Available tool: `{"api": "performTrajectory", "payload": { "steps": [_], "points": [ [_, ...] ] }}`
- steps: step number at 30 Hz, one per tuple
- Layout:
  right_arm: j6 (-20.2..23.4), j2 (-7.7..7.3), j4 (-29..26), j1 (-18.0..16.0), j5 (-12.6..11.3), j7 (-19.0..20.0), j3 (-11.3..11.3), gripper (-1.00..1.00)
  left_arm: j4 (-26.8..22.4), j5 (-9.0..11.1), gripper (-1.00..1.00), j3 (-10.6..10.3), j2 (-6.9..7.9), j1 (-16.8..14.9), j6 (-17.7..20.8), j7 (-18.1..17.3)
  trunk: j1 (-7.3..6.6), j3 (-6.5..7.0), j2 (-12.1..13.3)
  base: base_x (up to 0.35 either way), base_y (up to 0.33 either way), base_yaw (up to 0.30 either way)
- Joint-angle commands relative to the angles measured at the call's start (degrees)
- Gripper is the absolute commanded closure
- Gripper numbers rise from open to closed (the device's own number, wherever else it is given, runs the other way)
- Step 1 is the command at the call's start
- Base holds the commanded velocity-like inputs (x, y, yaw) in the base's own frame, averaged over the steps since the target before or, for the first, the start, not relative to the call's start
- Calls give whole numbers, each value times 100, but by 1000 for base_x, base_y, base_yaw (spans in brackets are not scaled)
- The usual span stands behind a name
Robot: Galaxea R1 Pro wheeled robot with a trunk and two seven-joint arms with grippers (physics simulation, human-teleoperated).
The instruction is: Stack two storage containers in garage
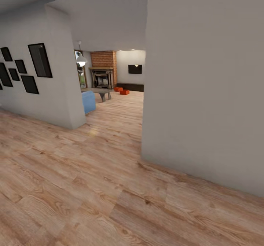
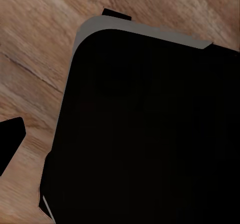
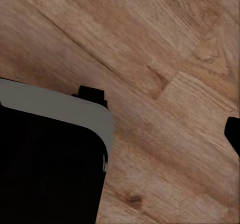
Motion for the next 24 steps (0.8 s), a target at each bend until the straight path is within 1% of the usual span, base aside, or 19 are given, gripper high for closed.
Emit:
{"api": "performTrajectory", "payload": {
  "steps": [1, 24],
  "points": [
    [-24, 1, 16, -7, 54, -33, 16, -100, -2, 25, -100, -1, 0, -1, -12, -1, 3, -5, -2, 326, 0, 300],
    [-37, 19, 16, -6, 38, -39, 8, -100, -2, 23, -100, -1, 0, -1, -12, -1, 3, -5, -2, 326, 0, 300]
  ]
}}
